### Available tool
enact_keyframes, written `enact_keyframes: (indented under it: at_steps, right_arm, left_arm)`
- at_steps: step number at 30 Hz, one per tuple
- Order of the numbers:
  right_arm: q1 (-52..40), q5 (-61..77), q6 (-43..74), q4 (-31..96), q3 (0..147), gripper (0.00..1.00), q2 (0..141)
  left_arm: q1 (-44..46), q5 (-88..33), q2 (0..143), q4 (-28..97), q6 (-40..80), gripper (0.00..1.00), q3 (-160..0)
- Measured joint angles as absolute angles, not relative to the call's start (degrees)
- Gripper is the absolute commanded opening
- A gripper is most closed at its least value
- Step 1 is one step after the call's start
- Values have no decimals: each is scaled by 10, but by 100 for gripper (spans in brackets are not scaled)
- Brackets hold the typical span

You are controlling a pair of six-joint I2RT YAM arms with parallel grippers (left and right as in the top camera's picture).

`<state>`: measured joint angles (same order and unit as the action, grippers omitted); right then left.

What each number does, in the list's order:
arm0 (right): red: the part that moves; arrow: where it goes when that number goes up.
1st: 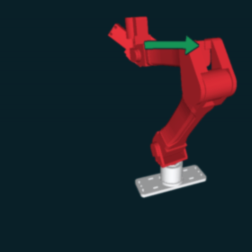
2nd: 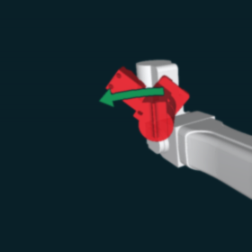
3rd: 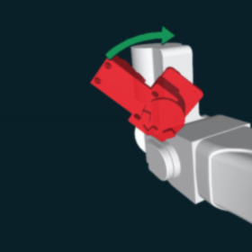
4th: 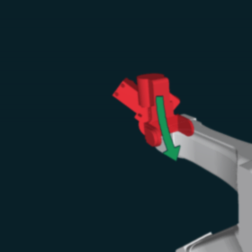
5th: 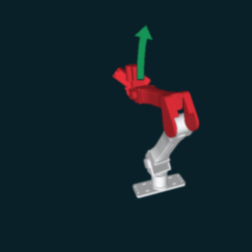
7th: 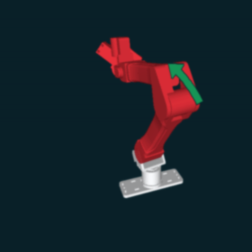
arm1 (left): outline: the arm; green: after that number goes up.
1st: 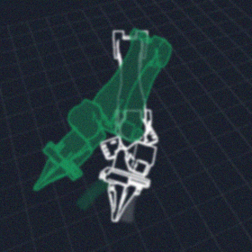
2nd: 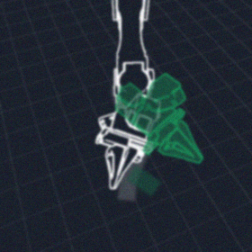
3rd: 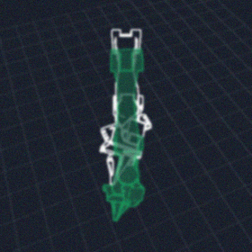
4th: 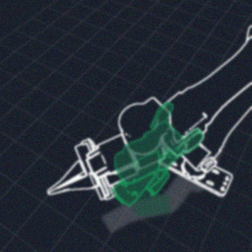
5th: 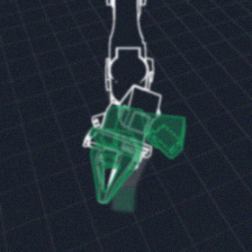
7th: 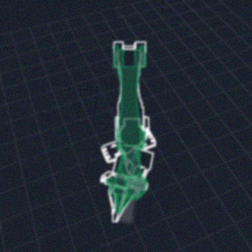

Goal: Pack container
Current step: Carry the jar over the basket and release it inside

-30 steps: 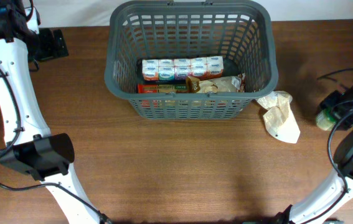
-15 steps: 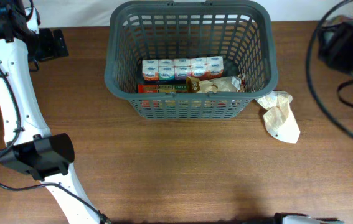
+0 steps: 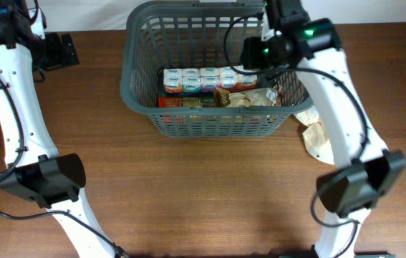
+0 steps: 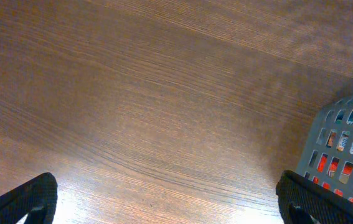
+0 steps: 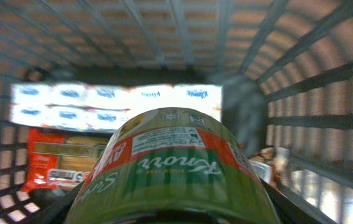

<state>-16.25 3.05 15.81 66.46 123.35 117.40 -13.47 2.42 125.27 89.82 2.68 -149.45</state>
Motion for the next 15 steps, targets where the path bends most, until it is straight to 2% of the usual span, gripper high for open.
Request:
enact_keyframes:
  at_steps: [11, 12, 14, 15]
  right_arm:
    - [-232, 88, 147, 659, 1233, 5, 1231]
    - [-242, 81, 145, 659, 1233, 17, 1231]
    - [-261, 66, 143, 659, 1233, 80, 1231]
    - [-264, 63, 142, 659, 1233, 91, 1231]
  left_arm:
    - [-135, 24, 1253, 898, 27, 99, -1494]
    - [-135, 24, 1253, 898, 27, 99, -1494]
    - [-135, 24, 1253, 898, 27, 99, -1494]
    - [-135, 24, 1253, 898, 27, 99, -1494]
